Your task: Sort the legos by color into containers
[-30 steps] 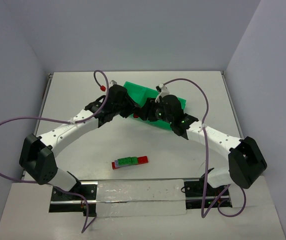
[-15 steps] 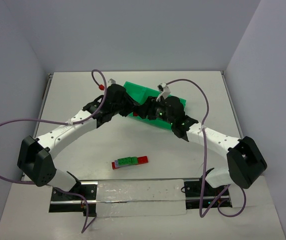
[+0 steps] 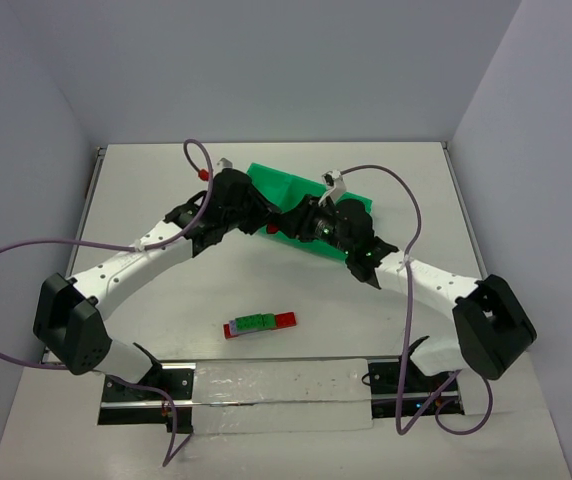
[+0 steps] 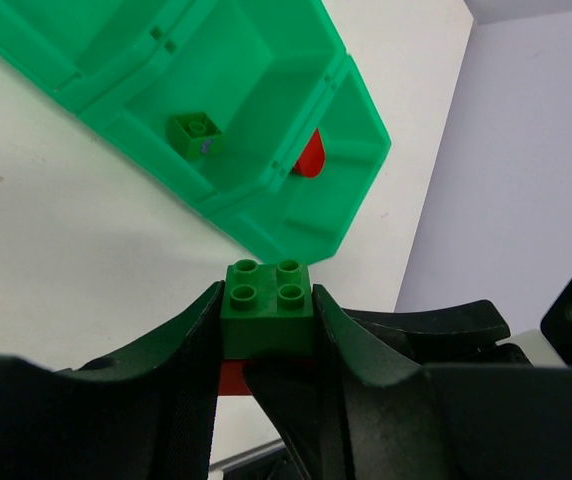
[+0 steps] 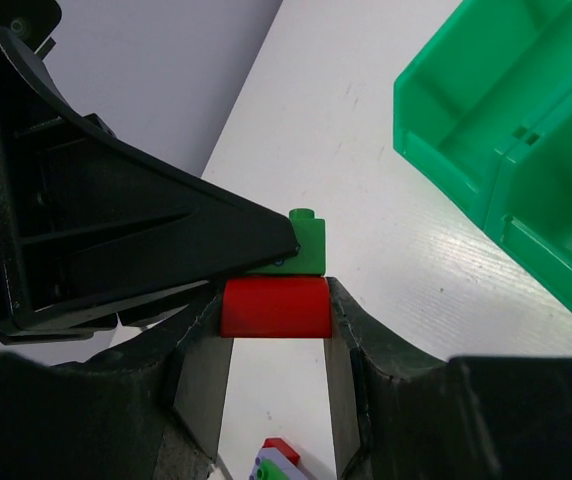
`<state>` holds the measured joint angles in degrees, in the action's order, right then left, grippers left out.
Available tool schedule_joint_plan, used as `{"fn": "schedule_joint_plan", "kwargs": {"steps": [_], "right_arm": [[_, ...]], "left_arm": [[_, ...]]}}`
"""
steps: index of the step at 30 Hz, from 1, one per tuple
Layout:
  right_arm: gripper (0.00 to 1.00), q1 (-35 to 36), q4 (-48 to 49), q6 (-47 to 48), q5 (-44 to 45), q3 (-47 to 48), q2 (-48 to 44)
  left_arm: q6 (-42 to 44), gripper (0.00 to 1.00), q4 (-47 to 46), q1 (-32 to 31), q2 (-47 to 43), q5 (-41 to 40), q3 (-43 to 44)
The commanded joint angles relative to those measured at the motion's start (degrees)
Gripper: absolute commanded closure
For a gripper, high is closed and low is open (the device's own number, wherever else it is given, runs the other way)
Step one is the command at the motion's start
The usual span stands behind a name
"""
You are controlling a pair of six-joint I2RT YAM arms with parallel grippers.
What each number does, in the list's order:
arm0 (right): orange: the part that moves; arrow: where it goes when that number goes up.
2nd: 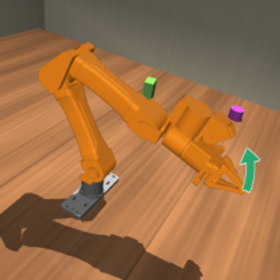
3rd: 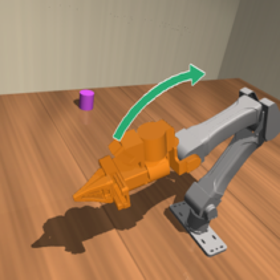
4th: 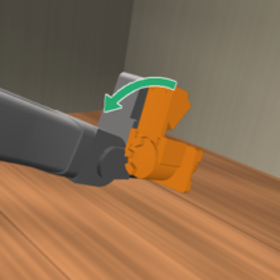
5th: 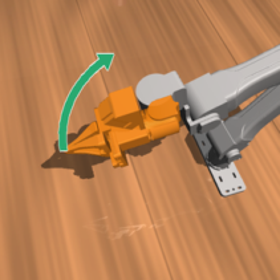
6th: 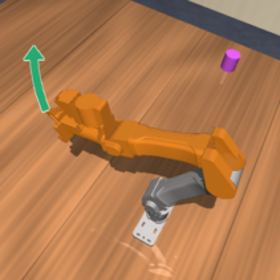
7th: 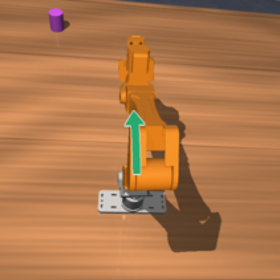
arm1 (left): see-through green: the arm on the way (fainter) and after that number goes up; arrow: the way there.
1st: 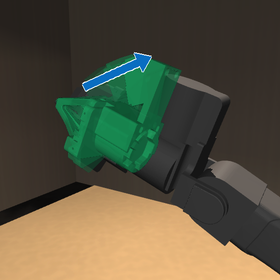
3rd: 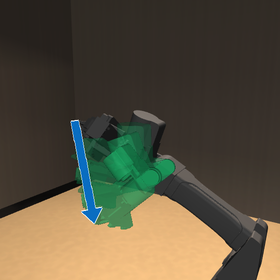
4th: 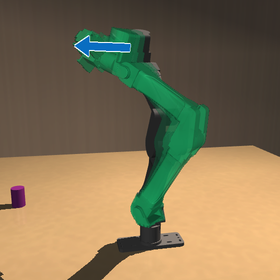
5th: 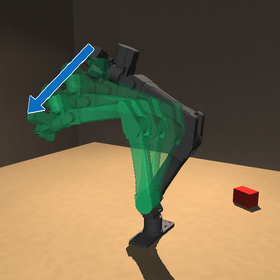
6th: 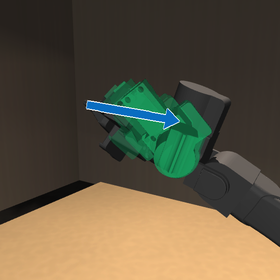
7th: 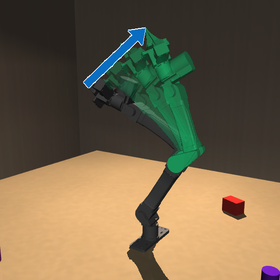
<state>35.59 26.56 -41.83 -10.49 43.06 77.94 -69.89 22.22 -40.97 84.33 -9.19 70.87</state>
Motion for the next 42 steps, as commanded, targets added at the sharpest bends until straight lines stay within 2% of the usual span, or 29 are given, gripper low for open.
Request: {"fn": "schedule_joint_plan", "kwargs": {"steps": [1, 6, 12, 18, 24, 27, 28, 30, 31, 33, 36, 40, 42], "right_arm": [[1.00, -1.76, -6.56, 3.42, 7.89, -1.33, -6.79], [1.00, -1.93, -17.98, 10.09, 17.08, -0.90, -11.98], [1.00, -3.48, -27.10, 13.29, 25.95, 0.55, -17.00], [1.00, -9.59, -31.23, 14.94, 27.35, 3.76, -12.95], [1.00, -11.71, -31.31, 17.71, 26.89, 8.23, -5.40], [0.92, -12.03, -31.40, 18.58, 26.24, 11.44, -0.48], [0.85, -12.16, -31.53, 18.68, 26.12, 12.36, 0.82], [0.63, -12.22, -32.70, 18.46, 26.57, 13.96, 2.98], [0.62, -12.22, -32.72, 18.46, 27.00, 14.57, 3.60], [0.38, -12.24, -33.66, 18.74, 28.55, 15.94, 5.44], [0.18, -12.22, -35.35, 18.81, 29.74, 17.59, 6.70], [0.16, -12.30, -36.44, 19.16, 30.48, 18.55, 6.28], [0.16, -12.27, -36.78, 19.01, 30.92, 17.90, 4.54]], "left_arm": [[1.71, 1.00, 1.66, 1.29, -1.62, -1.96, 1.80], [1.72, 1.00, 0.19, 2.88, 0.12, -2.04, 1.87], [2.68, 1.00, -0.51, 2.91, 8.99, -1.18, 7.98], [4.67, 1.00, 0.64, 2.91, 17.27, -0.48, 15.90], [6.16, 1.00, 1.39, 2.91, 22.16, -0.02, 20.52], [7.30, 1.00, 2.72, 2.91, 25.79, 0.38, 25.10], [7.90, 1.00, 2.86, 2.84, 26.86, 1.11, 26.14], [9.06, 1.00, 2.83, 2.65, 28.84, 1.64, 28.16], [9.07, 1.00, 3.00, 2.56, 28.87, 1.64, 28.18], [9.73, 1.00, 3.96, 2.38, 30.76, 1.55, 30.16], [10.66, 1.00, 4.85, 2.38, 32.92, 1.55, 32.15], [11.96, 0.98, 5.92, 2.12, 34.67, 1.19, 34.94], [12.73, 0.83, 6.32, 2.08, 35.66, 1.04, 36.18]]}}
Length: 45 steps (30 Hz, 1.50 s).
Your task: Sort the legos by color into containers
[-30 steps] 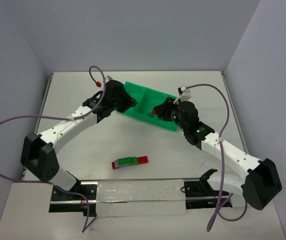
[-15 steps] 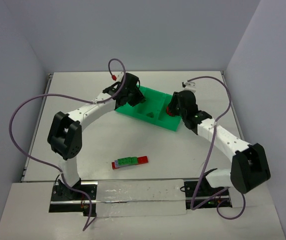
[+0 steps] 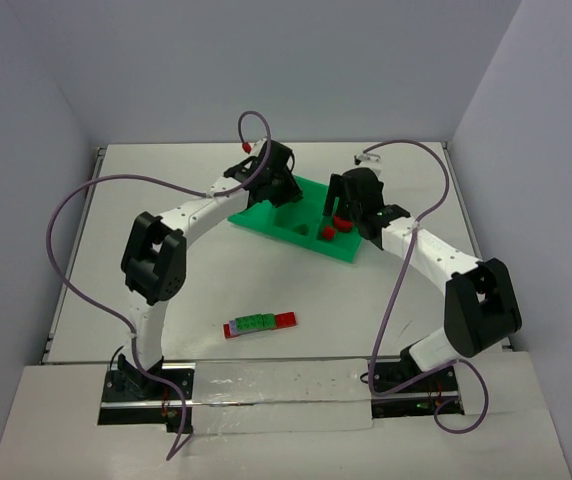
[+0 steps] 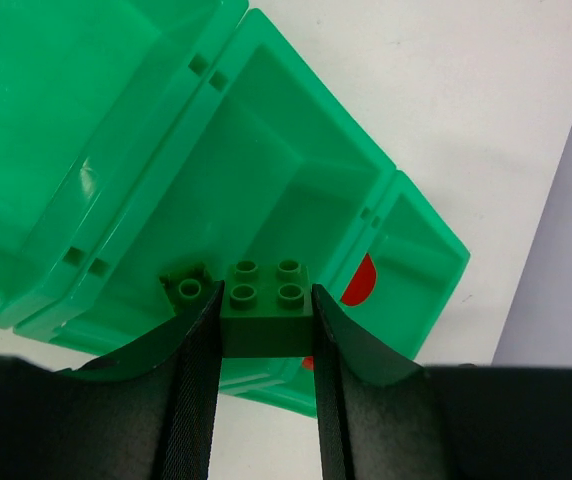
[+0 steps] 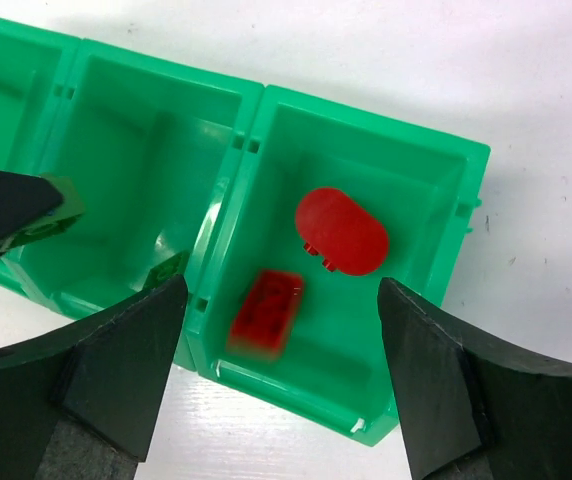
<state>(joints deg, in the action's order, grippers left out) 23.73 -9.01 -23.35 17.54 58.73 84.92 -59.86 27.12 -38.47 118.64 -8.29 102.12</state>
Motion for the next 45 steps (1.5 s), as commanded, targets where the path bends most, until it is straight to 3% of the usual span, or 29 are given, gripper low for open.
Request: {"fn": "schedule_joint_plan", "kwargs": {"steps": [1, 6, 7, 8, 10, 15, 17, 24, 28, 36, 40, 45], "right_arm": [[0.16, -0.37, -1.30, 0.40, 3.09, 1.64, -3.69], [0.16, -0.43, -1.53, -0.87, 2.95, -3.44, -13.10], [0.16, -0.43, -1.54, -1.06, 2.94, -3.53, -13.28], [0.16, -0.43, -1.80, -1.35, 2.81, -4.40, -15.15], [0.16, -0.43, -2.39, -1.88, 2.58, -5.94, -18.52], [0.16, -0.35, -3.38, -2.49, 0.92, -8.01, -23.56], [0.16, -0.43, -3.99, -2.49, -0.46, -8.88, -25.57], [0.20, 1.22, -1.99, 2.45, -11.94, -14.64, -31.07], [0.22, 13.51, -2.11, 5.45, -12.78, -18.96, -33.08], [0.22, 32.13, 6.66, 13.74, -20.92, -25.41, -32.06], [0.22, 38.90, 8.19, 22.86, -21.67, -21.69, -23.33], [0.16, 45.44, 10.68, 33.38, -14.59, -16.43, -12.54]], "left_arm": [[3.00, 0.74, 1.71, -0.45, 1.79, 0.06, 5.65], [4.29, 0.22, 2.04, -0.55, 3.33, 1.15, 7.87], [4.31, 0.21, 2.21, -0.55, 3.35, 1.17, 7.91], [4.98, 0.10, 2.57, -0.69, 3.68, 1.30, 8.45], [5.84, 0.02, 3.46, -1.23, 3.43, 0.83, 9.53], [8.18, 0.01, 5.66, -3.36, -0.95, -3.66, 9.15], [11.13, 0.01, 6.18, -5.10, -7.44, -7.58, 4.98], [10.09, 0.01, 6.47, -7.47, -25.38, -12.87, -22.32], [7.10, 0.01, 7.68, -7.40, -37.26, -12.41, -34.79], [1.45, 0.01, 17.88, -4.87, -46.88, -16.99, -41.09], [-7.59, 0.01, 26.76, 0.83, -48.65, -21.88, -40.37], [-8.56, 0.01, 24.81, 4.48, -53.45, -22.25, -41.71]]}}
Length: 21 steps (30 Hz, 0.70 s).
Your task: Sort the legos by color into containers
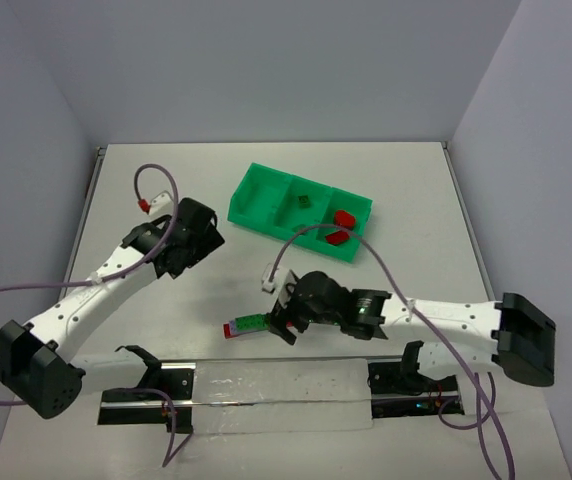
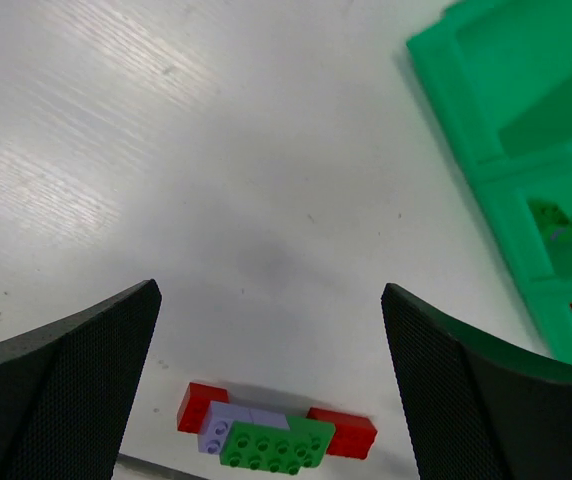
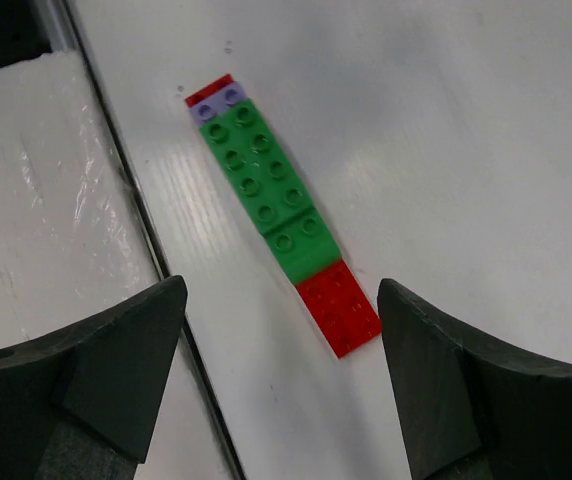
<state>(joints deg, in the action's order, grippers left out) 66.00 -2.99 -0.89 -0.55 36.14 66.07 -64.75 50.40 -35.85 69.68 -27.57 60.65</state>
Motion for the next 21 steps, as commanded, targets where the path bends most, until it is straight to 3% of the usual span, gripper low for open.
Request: {"fn": "schedule_joint_plan", "kwargs": {"steps": [1, 10, 21], "right_arm": [[0.16, 3.39, 3.89, 12.18, 2.82, 8.06, 9.01], [0.19, 3.61, 2.66, 17.20, -0.87, 16.54, 19.58], [0.20, 3.49, -0.03, 18.56, -4.94, 20.78, 28.63]], "left_arm": [[-4.35, 0.01, 1.70, 2.12, -5.51, -3.76, -0.43], [-6.08, 0.02, -0.32, 2.98, -12.64, -7.50, -3.62], [-6.18, 0.02, 1.10, 3.15, -11.24, -6.44, -4.08]]}}
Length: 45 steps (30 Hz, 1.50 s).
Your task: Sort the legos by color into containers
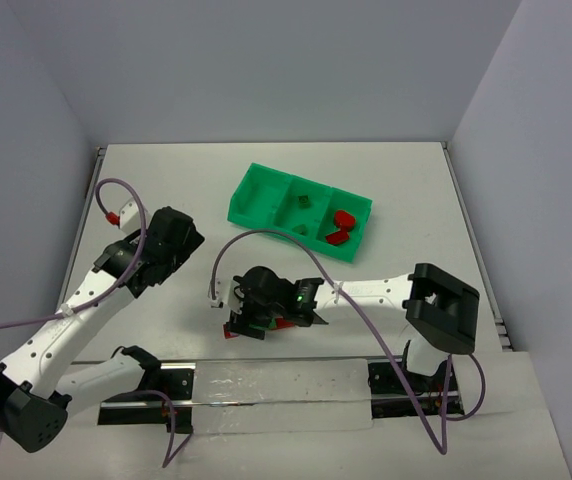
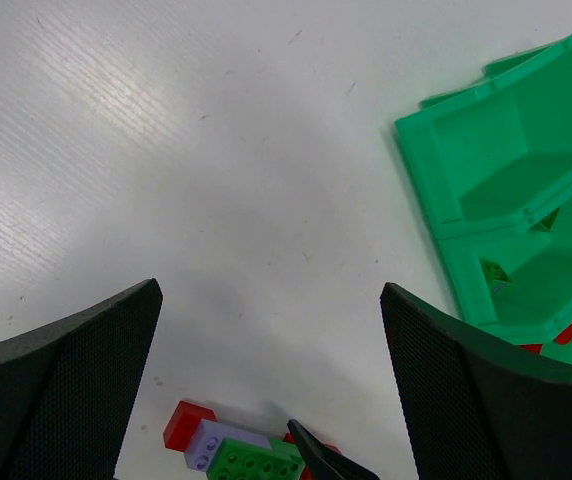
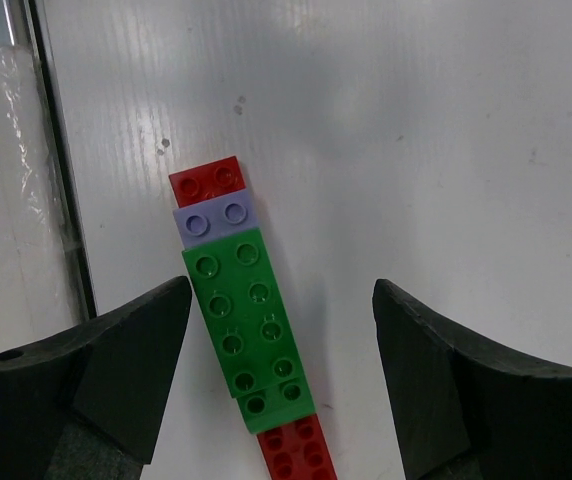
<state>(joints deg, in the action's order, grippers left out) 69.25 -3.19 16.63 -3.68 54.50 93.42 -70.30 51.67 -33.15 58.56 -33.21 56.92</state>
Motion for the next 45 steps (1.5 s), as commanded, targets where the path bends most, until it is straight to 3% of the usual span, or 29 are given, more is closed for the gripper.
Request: {"fn": "schedule_joint_plan", "kwargs": {"steps": [1, 7, 10, 13, 14, 19, 23, 28, 33, 36, 38, 43, 45], "right_arm": [[0.20, 0.19, 0.12, 0.88, -2.17, 2.37, 1.64], [0.29, 0.18, 0.12, 0.36, -1.70, 1.60, 3.75], [0.50, 0.17, 0.11, -0.60, 0.66, 2.08, 4.49], [0.63, 0.03, -0.01, -1.23, 2.14, 2.61, 3.99], [0.72, -0.14, -0.13, -1.62, 2.71, 2.78, 3.36], [0.98, -2.34, 1.37, -5.12, 4.87, 1.94, -2.62], [1.00, -7.57, 3.29, -7.94, 4.00, -1.19, -9.80], [1.00, -19.03, 6.56, -14.81, -7.97, -6.00, -20.19], [1.00, -28.02, 4.74, -21.16, -18.44, -6.39, -23.87], [1.00, -34.36, 4.46, -25.96, -29.08, -5.53, -23.96], [1.00, -36.16, 5.57, -27.97, -36.92, -5.36, -23.74], [1.00, -38.10, 6.86, -32.24, -46.16, -5.07, -24.22], [1.00, -38.18, 7.18, -32.94, -48.08, -5.11, -24.45]], "left_arm": [[-0.79, 0.02, -0.16, 0.45, -0.28, -0.80, -0.40], [-0.02, 0.02, -1.32, 0.45, -0.80, -0.60, -0.70], [-0.02, 0.02, -1.61, 0.45, -0.39, -0.15, -1.32], [0.01, 0.02, -1.81, 0.45, 0.32, 0.08, -1.63], [0.06, 0.02, -1.75, 0.45, 0.55, 0.08, -1.64], [3.23, 0.02, -5.22, 2.32, 2.06, 4.19, -1.09], [8.45, 0.02, -7.77, 5.19, 4.97, 8.00, 0.45], [14.28, 0.03, -12.11, 9.45, 6.42, 13.52, 2.32], [23.62, 0.05, -25.11, 12.52, 2.91, 27.31, -0.23], [30.13, 0.06, -41.31, 15.49, -0.69, 49.48, -5.95], [31.64, 0.05, -49.38, 15.65, -1.11, 57.56, -8.39], [33.44, 0.04, -58.11, 15.61, 1.71, 77.85, -9.84], [33.21, 0.04, -61.31, 15.57, 1.87, 82.33, -10.14]]}}
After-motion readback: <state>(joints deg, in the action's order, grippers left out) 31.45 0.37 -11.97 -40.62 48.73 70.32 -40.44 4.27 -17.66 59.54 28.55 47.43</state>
